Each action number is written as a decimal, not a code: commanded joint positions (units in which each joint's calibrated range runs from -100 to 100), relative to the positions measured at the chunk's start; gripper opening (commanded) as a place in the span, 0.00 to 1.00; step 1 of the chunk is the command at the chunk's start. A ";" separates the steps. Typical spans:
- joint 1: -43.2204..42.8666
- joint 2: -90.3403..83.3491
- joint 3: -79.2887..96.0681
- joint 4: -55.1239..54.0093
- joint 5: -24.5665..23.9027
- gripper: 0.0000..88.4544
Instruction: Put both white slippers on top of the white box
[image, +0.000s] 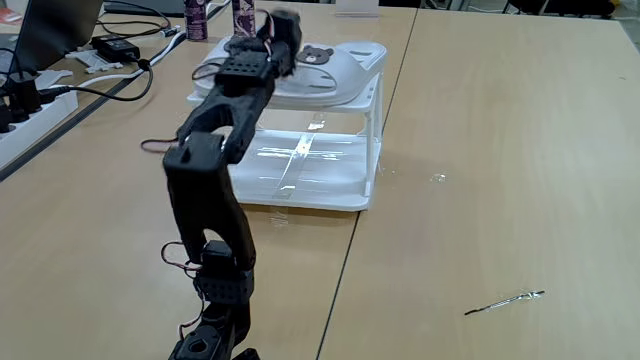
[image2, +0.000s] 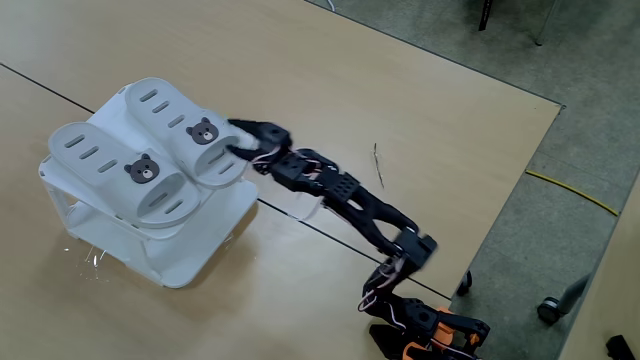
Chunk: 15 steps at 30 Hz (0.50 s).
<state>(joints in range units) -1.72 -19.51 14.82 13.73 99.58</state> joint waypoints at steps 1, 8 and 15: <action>0.57 -15.96 3.62 -10.02 0.42 0.13; 0.08 -26.98 36.46 -66.62 0.42 0.01; 8.38 -30.26 59.74 -112.35 0.42 0.01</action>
<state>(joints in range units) 0.37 -45.98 64.78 -81.03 99.58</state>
